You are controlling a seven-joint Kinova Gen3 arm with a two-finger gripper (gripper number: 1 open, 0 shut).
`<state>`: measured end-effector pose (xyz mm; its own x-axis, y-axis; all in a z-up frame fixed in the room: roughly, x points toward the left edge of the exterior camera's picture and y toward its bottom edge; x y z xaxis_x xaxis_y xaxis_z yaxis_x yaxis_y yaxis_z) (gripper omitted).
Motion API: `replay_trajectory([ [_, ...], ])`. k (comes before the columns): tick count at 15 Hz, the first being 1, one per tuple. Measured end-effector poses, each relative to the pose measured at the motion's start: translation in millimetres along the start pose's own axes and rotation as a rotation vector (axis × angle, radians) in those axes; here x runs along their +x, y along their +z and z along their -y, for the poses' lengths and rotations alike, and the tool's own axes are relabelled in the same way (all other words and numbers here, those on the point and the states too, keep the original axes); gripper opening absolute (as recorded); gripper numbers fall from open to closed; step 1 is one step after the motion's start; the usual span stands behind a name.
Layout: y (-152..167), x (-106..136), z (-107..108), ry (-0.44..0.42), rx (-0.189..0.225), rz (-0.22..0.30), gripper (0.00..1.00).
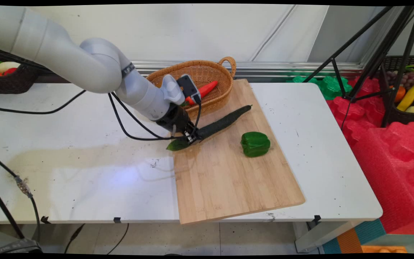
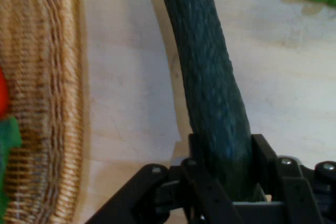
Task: Place the picked object in the vegetable basket
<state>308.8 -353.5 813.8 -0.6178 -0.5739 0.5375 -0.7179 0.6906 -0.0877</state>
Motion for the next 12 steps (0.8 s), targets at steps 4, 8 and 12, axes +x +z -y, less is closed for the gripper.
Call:
replay_trajectory([
  [4, -44, 22, 2, 0.006, 0.03, -0.082, 0.0],
  [8, -86, 43, 16, -0.002, 0.092, -0.159, 0.0],
  [12, -110, 61, 46, -0.02, 0.181, -0.21, 0.0],
])
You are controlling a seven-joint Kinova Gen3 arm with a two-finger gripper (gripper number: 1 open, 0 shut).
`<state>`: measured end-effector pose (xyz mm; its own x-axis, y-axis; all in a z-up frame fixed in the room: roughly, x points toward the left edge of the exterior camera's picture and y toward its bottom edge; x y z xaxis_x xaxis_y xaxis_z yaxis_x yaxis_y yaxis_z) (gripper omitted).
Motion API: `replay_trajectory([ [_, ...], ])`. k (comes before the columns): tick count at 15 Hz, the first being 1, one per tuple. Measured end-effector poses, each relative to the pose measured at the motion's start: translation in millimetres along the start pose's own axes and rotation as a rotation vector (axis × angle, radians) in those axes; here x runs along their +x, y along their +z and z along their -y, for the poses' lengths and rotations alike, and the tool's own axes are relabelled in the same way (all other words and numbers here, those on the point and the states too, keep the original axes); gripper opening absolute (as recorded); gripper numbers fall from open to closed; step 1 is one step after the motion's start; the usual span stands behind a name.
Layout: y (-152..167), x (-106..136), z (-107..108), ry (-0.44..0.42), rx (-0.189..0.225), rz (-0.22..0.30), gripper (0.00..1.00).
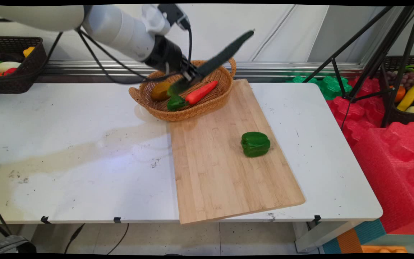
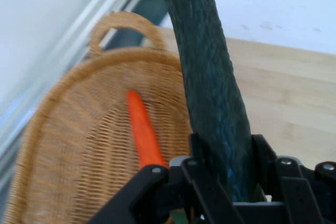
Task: Place the picked object in the vegetable basket
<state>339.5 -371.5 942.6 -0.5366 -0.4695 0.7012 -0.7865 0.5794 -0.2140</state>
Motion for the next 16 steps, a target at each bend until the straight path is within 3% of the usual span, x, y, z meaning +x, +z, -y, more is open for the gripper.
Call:
replay_trajectory([
  [3, 7, 6, 20, 0.0, 0.05, -0.005, 0.0],
  [7, 28, 3, 39, 0.04, 0.07, 0.027, 0.0],
  [11, 67, -13, 52, 0.158, 0.03, 0.084, 0.0],
  [16, 93, -22, 52, 0.239, -0.026, 0.081, 0.0],
])
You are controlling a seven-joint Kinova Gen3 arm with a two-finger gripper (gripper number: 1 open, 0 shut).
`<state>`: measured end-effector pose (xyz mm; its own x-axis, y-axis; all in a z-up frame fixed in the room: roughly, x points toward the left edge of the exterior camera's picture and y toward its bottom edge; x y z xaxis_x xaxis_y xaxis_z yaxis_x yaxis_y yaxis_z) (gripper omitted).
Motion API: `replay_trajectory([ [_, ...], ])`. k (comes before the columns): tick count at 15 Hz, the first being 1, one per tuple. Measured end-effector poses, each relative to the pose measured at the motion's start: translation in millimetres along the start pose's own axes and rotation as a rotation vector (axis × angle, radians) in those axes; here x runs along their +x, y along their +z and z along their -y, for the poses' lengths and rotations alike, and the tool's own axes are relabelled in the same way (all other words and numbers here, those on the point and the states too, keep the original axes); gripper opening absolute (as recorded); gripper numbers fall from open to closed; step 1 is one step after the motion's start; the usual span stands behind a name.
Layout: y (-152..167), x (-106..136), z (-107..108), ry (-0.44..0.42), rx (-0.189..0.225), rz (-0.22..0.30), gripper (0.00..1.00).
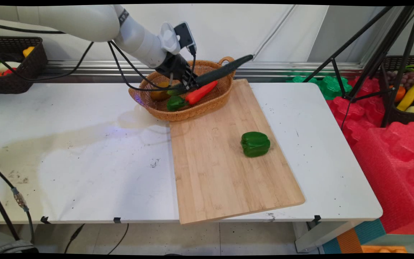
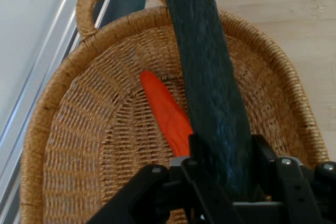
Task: Place the picked object in the vegetable basket
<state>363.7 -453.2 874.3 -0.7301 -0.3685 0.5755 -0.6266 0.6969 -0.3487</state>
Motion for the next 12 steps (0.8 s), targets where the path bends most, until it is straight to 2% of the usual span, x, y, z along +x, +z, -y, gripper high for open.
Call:
replay_trajectory([
  [7, 12, -11, -2, 0.03, -0.034, -0.027, 0.0],
  [8, 12, -13, -2, 0.032, -0.038, -0.031, 1.0],
  [12, 6, -17, -3, 0.036, -0.047, -0.05, 1.0],
])
